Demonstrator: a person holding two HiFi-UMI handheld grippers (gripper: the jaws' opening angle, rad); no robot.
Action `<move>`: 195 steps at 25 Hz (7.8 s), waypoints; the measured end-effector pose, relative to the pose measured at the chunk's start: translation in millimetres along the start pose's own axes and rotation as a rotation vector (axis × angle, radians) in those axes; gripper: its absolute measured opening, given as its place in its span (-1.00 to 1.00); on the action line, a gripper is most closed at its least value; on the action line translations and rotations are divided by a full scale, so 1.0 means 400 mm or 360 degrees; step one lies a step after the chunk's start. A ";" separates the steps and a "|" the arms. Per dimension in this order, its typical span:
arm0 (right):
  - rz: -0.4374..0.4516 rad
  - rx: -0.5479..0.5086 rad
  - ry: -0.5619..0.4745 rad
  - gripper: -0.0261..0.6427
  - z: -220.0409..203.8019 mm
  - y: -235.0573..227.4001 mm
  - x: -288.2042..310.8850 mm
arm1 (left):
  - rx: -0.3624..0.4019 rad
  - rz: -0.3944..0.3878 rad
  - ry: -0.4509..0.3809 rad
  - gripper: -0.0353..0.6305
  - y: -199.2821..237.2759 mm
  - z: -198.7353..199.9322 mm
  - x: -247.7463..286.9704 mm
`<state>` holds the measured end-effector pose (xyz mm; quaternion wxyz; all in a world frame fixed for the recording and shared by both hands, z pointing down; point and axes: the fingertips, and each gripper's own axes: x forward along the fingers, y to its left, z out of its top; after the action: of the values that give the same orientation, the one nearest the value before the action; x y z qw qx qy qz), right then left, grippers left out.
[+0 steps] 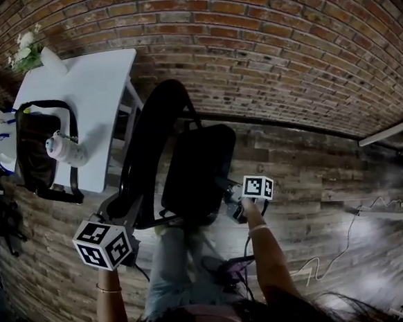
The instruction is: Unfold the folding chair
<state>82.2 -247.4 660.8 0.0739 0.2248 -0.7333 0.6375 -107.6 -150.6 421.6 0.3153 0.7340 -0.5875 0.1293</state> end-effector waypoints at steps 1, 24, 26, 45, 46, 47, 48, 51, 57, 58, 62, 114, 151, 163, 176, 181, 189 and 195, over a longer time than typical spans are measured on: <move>-0.0008 0.0001 -0.0003 -0.44 0.000 -0.007 -0.003 | -0.0003 -0.0001 0.0001 -0.63 0.003 -0.002 0.001; -0.0100 0.0048 -0.0008 -0.39 0.000 -0.147 -0.071 | -0.0068 0.0016 -0.0044 -0.63 0.041 -0.032 0.024; -0.0099 0.0051 -0.0010 -0.39 0.000 -0.158 -0.076 | -0.0076 0.0013 -0.0053 -0.63 0.044 -0.034 0.026; -0.0084 0.0124 -0.0032 -0.35 -0.003 -0.252 -0.118 | -0.0146 0.0032 -0.0049 -0.64 0.084 -0.067 0.050; -0.0084 0.0128 -0.0036 -0.35 -0.005 -0.258 -0.120 | -0.0148 0.0034 -0.0046 -0.64 0.087 -0.070 0.052; -0.0084 0.0132 -0.0040 -0.35 -0.006 -0.264 -0.123 | -0.0150 0.0036 -0.0043 -0.65 0.089 -0.072 0.054; -0.0084 0.0136 -0.0043 -0.35 -0.006 -0.268 -0.125 | -0.0152 0.0039 -0.0040 -0.65 0.091 -0.075 0.056; -0.0080 0.0146 -0.0060 -0.34 -0.006 -0.281 -0.131 | -0.0157 0.0050 -0.0033 -0.65 0.099 -0.081 0.060; -0.0071 0.0164 -0.0098 -0.33 -0.005 -0.301 -0.140 | -0.0161 0.0049 -0.0021 -0.67 0.107 -0.091 0.073; -0.0070 0.0165 -0.0100 -0.33 -0.004 -0.305 -0.142 | -0.0160 0.0048 -0.0016 -0.67 0.108 -0.093 0.076; -0.0062 0.0172 -0.0111 -0.33 -0.006 -0.321 -0.147 | -0.0162 0.0054 -0.0007 -0.69 0.112 -0.104 0.087; -0.0032 0.0195 -0.0260 -0.27 -0.012 -0.490 -0.207 | -0.0257 0.0016 0.0040 -0.71 0.154 -0.164 0.138; 0.0001 0.0253 -0.0394 -0.23 -0.015 -0.610 -0.241 | -0.0297 -0.0037 0.0096 -0.71 0.172 -0.219 0.178; -0.0019 0.0293 -0.0434 -0.22 -0.020 -0.643 -0.250 | -0.0326 -0.0054 0.0110 -0.71 0.188 -0.238 0.189; -0.0059 0.0300 -0.0491 -0.20 -0.023 -0.696 -0.266 | -0.0344 -0.0064 0.0125 -0.71 0.180 -0.261 0.205; -0.0082 0.0313 -0.0527 -0.20 -0.023 -0.716 -0.275 | -0.0358 -0.0073 0.0145 -0.71 0.174 -0.271 0.212; -0.0113 0.0354 -0.0552 -0.19 -0.029 -0.741 -0.281 | -0.0376 -0.0077 0.0180 -0.70 0.179 -0.286 0.220; -0.0151 0.0365 -0.0584 -0.19 -0.036 -0.765 -0.289 | -0.0370 -0.0082 0.0200 -0.70 0.176 -0.295 0.224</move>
<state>312.1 -232.5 893.4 -0.0569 0.3782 -0.6456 0.6610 -128.1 -155.6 584.3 0.4377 0.6979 -0.5584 0.0979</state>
